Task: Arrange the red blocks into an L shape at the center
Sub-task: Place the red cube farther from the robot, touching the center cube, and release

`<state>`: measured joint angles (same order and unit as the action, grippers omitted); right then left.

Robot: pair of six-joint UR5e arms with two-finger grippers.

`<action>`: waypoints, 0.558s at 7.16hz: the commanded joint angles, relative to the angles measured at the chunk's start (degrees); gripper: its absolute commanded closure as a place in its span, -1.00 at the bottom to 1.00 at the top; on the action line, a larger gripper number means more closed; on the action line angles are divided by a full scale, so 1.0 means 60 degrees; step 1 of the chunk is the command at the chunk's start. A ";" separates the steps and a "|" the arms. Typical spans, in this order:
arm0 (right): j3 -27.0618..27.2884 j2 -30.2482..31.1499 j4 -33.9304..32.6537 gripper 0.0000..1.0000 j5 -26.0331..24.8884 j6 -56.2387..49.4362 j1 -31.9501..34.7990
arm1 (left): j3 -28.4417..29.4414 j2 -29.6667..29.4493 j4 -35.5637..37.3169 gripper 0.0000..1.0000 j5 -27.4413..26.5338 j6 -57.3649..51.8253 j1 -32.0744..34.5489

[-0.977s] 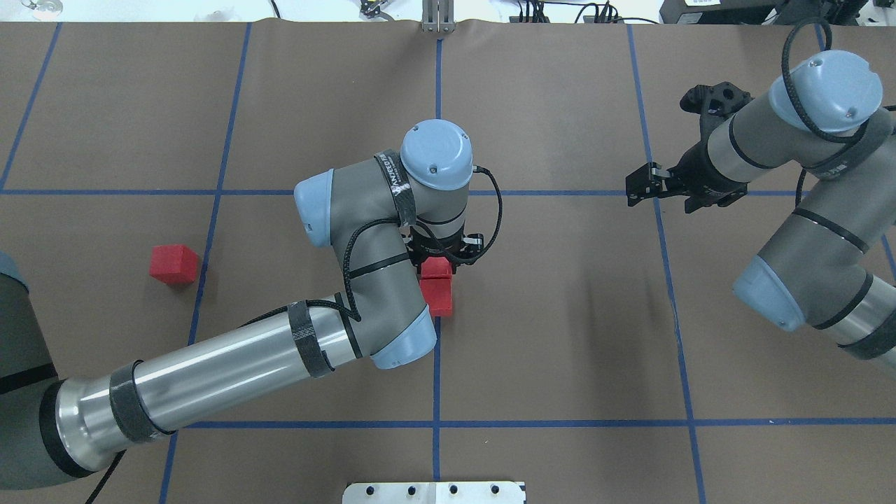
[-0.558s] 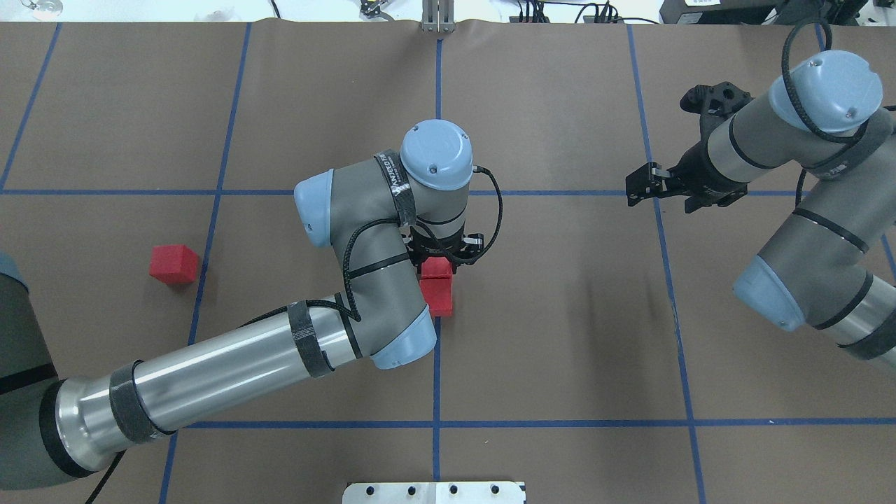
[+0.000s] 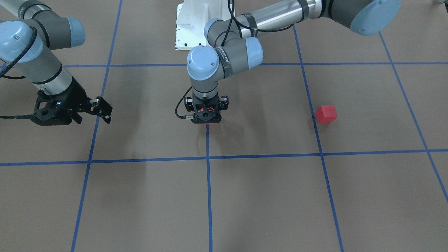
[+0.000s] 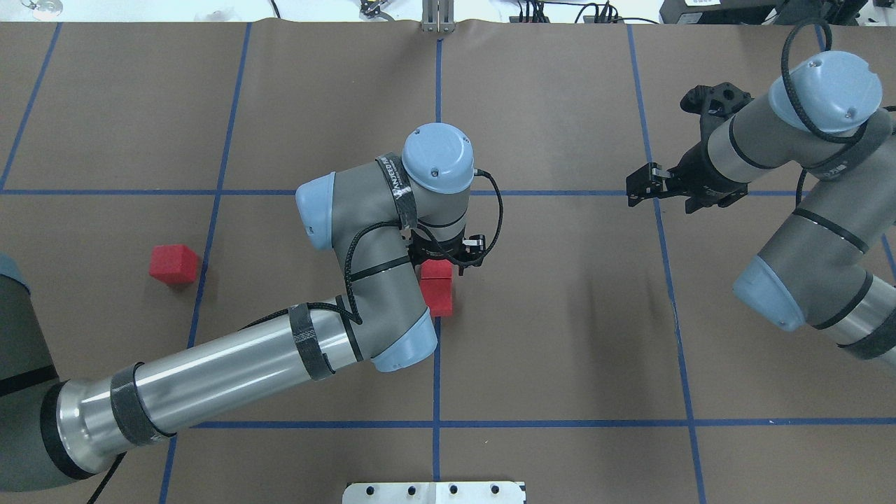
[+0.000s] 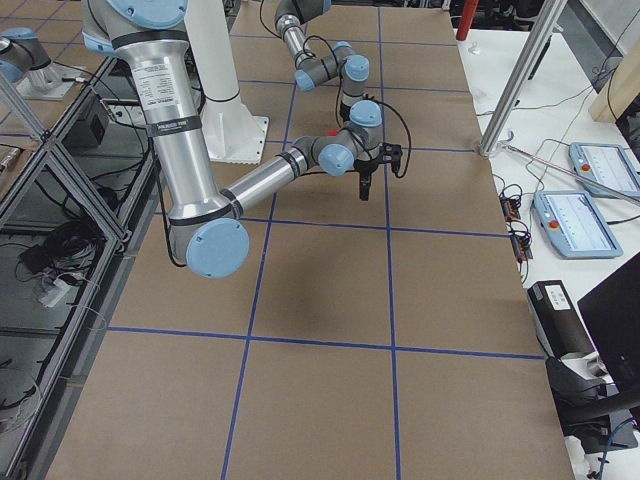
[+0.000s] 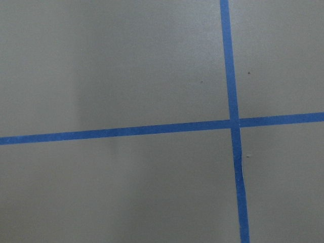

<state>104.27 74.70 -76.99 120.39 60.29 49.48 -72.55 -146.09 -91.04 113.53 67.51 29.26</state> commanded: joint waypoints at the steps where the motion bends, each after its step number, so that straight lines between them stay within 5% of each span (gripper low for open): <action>1: -0.0005 0.0002 0.0000 -0.98 -0.0011 0.0000 0.0000 | -0.0573 0.0045 0.0230 -1.00 -0.0011 0.0027 0.0103; 2: -0.0005 0.0002 0.0000 -0.98 -0.0011 0.0000 0.0000 | -0.1782 0.0597 0.0856 -1.00 0.0003 0.0042 0.0147; 4: -0.0005 0.0002 0.0000 -0.98 -0.0011 0.0000 0.0015 | -0.4886 0.3299 0.0950 -0.99 -0.0011 -0.0074 0.0555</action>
<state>104.24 74.71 -76.99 120.32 60.29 49.50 -91.15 -135.61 -85.98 113.53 67.57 31.12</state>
